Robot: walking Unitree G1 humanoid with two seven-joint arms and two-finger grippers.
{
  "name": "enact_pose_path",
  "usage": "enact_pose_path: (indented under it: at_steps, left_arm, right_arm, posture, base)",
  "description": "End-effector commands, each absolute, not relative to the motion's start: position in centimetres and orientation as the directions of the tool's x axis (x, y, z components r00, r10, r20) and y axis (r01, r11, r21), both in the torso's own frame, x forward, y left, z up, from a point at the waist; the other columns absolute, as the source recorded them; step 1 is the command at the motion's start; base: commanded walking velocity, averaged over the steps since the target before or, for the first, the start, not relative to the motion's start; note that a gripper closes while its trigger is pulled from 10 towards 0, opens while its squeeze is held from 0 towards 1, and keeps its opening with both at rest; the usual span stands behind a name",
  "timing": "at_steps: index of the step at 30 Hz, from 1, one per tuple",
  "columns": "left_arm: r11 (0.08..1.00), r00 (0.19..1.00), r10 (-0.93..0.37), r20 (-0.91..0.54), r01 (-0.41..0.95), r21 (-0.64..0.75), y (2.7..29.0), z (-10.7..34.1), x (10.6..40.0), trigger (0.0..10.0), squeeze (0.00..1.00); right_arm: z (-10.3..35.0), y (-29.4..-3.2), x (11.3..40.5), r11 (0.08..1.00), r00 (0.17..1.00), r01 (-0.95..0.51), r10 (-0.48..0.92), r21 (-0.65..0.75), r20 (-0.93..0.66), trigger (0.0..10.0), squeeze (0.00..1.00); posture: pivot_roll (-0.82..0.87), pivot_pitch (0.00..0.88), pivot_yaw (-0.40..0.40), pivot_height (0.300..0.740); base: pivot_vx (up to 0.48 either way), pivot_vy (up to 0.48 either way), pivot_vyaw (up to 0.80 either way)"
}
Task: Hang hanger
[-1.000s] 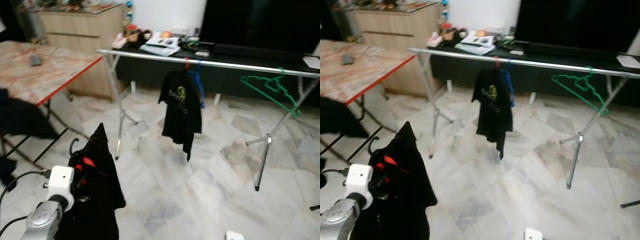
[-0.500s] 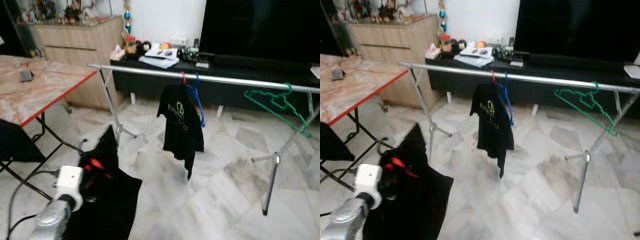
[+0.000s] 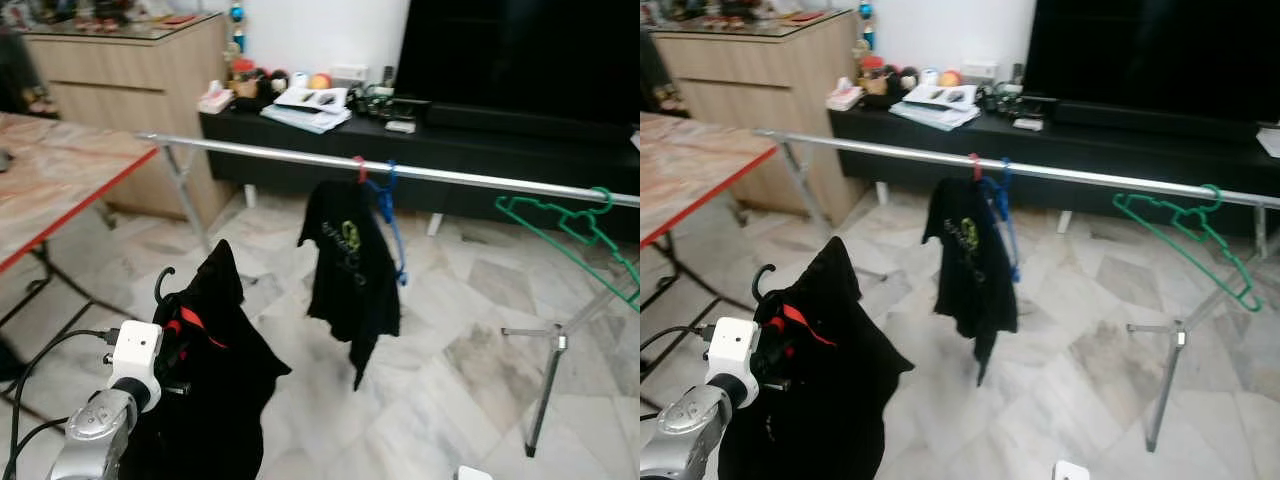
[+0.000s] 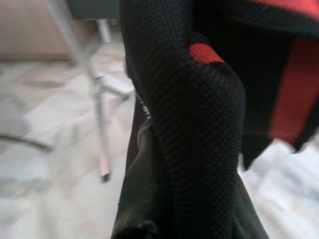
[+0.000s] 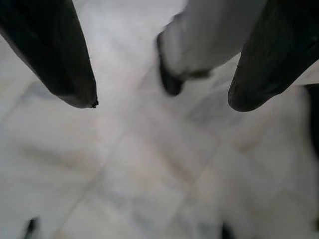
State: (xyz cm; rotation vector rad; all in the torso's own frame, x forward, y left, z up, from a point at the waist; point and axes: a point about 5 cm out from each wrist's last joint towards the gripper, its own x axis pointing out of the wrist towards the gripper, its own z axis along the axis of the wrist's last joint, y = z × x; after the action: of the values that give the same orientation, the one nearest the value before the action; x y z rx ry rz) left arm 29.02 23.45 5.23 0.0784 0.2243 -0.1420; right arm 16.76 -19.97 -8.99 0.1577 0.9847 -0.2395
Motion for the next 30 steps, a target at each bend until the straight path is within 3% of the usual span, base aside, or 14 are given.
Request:
enact_pose_path:
  at_steps: [1, 19, 25, 30]
  left_arm:
    - [0.988, 0.975, -0.106, -0.196, 0.125, 0.088, 24.6, 6.3, 29.3, 10.0, 0.00]
    - [0.977, 0.961, -0.167, -0.220, 0.191, 0.092, 23.8, 6.3, 29.7, 10.0, 0.00]
    - [0.921, 0.903, -0.308, -0.299, 0.361, 0.145, 22.1, 5.5, 29.5, 10.0, 0.00]
    - [0.906, 0.890, -0.339, -0.306, 0.396, 0.148, 21.6, 5.6, 29.7, 10.0, 0.00]
  right_arm:
    - [-8.8, -19.3, 17.4, 0.964, 0.545, 0.263, -0.113, 0.041, -0.831, 10.0, 0.00]
    - [-8.9, -19.1, 17.2, 0.964, 0.535, 0.262, -0.108, 0.043, -0.838, 10.0, 0.00]
    - [-9.0, -19.1, 17.1, 0.965, 0.531, 0.260, -0.106, 0.043, -0.841, 10.0, 0.00]
    - [-9.0, -19.2, 17.1, 0.965, 0.530, 0.260, -0.106, 0.042, -0.841, 10.0, 0.00]
  posture:
    - [-0.04, 0.070, -0.004, 0.740]
    - [-0.04, 0.084, -0.002, 0.740]
    - [-0.04, 0.089, -0.004, 0.740]
    - [-0.04, 0.088, -0.004, 0.740]
  base:
    - [0.446, 0.000, 0.00]
    - [0.475, 0.000, 0.00]
    - [0.000, 0.000, 0.00]
    - [0.000, 0.000, 0.00]
